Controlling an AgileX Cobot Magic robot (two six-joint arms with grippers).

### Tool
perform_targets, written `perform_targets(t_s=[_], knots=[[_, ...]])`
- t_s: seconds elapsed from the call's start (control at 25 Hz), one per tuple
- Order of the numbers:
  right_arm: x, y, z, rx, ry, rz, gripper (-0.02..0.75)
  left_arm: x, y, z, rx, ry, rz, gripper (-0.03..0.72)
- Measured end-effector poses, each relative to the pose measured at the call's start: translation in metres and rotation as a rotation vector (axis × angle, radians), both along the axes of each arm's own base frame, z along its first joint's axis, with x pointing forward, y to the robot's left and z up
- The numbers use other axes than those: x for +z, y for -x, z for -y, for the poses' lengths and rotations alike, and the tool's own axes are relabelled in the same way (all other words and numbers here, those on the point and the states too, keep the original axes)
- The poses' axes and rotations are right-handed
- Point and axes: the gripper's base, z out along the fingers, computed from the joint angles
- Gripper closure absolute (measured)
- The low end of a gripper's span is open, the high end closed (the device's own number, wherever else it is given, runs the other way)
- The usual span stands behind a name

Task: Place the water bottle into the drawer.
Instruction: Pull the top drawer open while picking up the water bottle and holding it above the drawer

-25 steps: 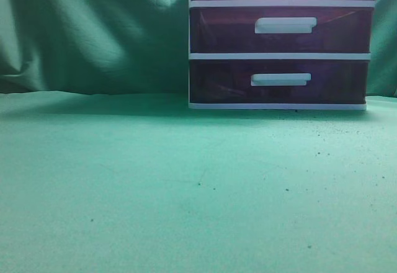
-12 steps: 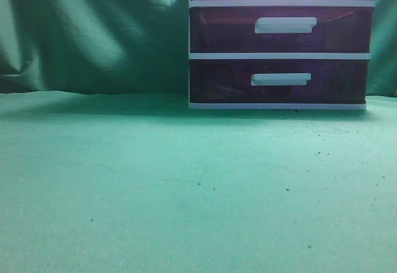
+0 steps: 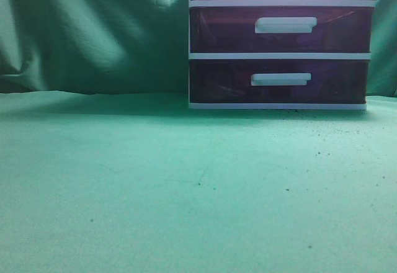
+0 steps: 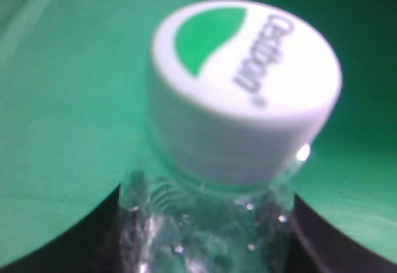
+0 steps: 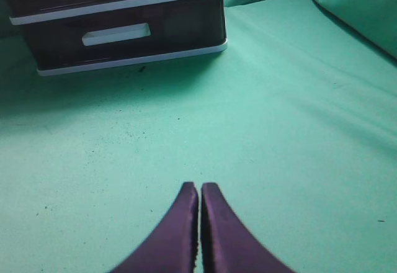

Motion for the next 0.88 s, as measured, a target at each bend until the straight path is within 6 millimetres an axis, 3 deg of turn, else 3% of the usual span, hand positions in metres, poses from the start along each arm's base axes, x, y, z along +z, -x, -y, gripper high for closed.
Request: perform_targets(t_s=[0.12, 0.36, 0.48, 0.68, 0.88], knots=[[0.000, 0.000, 0.000, 0.000, 0.000, 0.000, 0.738, -0.001, 0.000, 0.000, -0.001, -0.002, 0.002, 0.419], [0.001, 0.000, 0.000, -0.001, 0.007, 0.009, 0.738, 0.009, 0.004, 0.010, -0.178, -0.113, 0.019, 0.414], [0.010, -0.003, 0.000, -0.008, -0.028, 0.121, 0.738, 0.033, 0.013, 0.015, -0.225, -0.105, 0.049, 0.414], [0.043, -0.004, 0.001, -0.018, -0.062, 0.477, 0.738, 0.078, 0.020, 0.016, -0.191, -0.178, -0.084, 0.414], [0.065, -0.011, 0.000, -0.015, -0.045, 0.403, 0.738, 0.124, 0.019, 0.045, -0.210, -0.205, -0.153, 0.414]])
